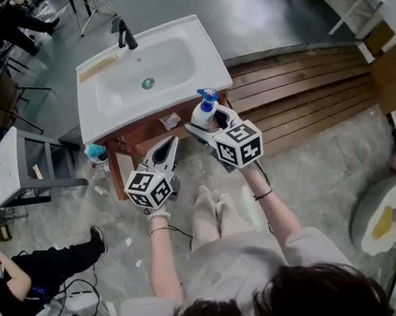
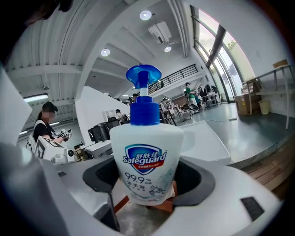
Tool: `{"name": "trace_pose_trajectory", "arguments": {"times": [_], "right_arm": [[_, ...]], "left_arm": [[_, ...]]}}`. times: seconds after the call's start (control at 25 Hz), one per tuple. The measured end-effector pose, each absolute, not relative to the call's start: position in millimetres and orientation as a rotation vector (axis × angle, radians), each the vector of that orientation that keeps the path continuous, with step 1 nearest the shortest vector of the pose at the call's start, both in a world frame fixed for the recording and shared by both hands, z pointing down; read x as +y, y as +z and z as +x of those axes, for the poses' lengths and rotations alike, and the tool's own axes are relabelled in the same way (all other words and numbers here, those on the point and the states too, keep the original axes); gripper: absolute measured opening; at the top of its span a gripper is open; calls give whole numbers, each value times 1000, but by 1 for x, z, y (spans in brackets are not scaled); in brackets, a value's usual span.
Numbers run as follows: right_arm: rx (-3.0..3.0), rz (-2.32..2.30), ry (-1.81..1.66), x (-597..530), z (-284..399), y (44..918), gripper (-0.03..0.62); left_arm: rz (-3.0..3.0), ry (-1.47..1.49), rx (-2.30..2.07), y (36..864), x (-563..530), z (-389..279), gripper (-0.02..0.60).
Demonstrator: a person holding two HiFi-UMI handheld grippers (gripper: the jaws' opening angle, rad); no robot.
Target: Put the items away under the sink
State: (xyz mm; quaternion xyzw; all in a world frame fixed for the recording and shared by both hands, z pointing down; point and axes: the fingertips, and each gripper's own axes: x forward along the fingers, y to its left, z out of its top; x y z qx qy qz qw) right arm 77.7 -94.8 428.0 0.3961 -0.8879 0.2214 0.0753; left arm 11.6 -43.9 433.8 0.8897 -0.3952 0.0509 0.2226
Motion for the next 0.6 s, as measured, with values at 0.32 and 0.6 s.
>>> {"name": "trace_pose_trajectory", "arguments": {"times": [0.32, 0.6], "right_arm": [[-2672, 1169, 659, -106, 85, 465, 364], [-2670, 1141, 664, -108, 83, 497, 364]], "left_arm": [[2431, 152, -1139, 473, -52, 8, -3], [2428, 182, -1159, 503, -60, 8, -3]]}}
